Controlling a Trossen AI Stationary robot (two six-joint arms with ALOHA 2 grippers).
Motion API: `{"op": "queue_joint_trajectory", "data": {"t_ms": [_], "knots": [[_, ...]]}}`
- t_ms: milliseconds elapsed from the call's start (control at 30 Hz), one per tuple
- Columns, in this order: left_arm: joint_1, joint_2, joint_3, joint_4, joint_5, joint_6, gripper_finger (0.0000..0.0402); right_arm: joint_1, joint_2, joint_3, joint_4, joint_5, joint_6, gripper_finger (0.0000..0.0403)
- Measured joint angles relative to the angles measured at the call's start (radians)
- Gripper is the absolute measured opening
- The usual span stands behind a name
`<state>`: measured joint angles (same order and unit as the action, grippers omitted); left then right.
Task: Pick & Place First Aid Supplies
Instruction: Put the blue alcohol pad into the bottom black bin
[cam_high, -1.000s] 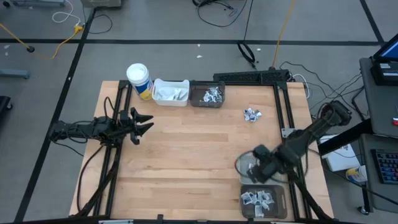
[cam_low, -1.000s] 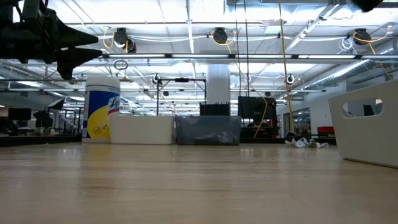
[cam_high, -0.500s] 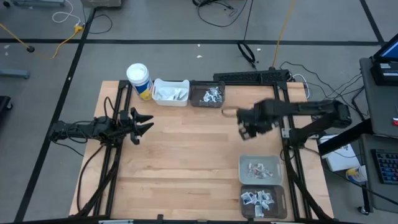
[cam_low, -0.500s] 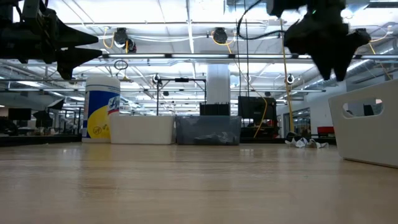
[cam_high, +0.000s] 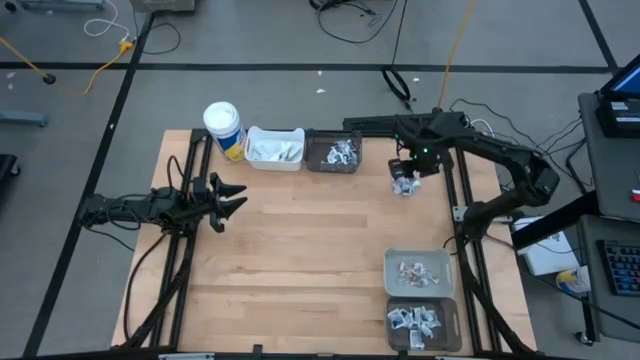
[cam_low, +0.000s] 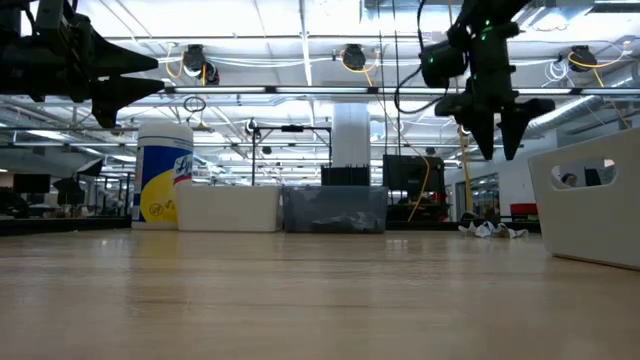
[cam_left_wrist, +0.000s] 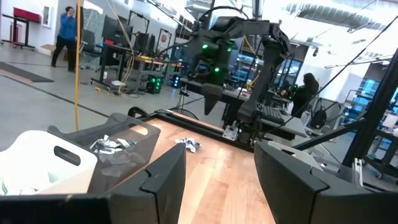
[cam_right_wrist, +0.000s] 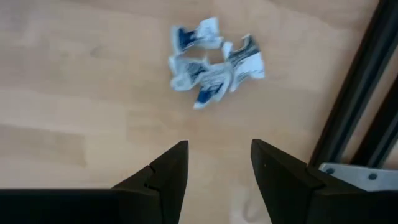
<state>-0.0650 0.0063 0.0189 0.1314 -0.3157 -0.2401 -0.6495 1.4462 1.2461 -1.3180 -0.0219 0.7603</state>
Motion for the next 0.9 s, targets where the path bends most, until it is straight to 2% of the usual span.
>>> {"op": "queue_joint_trajectory", "data": {"t_ms": [233, 467, 900], "knots": [[0.0, 0.0, 0.0, 0.0, 0.0, 0.0, 0.0196, -0.053, 0.09, -0.031, 0.071, -0.004, -0.036, 0.0169], [0.0, 0.0, 0.0, 0.0, 0.0, 0.0, 0.0196, -0.042, 0.092, -0.169, 0.234, -0.008, 0.029, 0.0169], [0.0, 0.0, 0.0, 0.0, 0.0, 0.0, 0.0196, -0.041, 0.092, -0.34, 0.451, -0.07, 0.065, 0.0169]]}}
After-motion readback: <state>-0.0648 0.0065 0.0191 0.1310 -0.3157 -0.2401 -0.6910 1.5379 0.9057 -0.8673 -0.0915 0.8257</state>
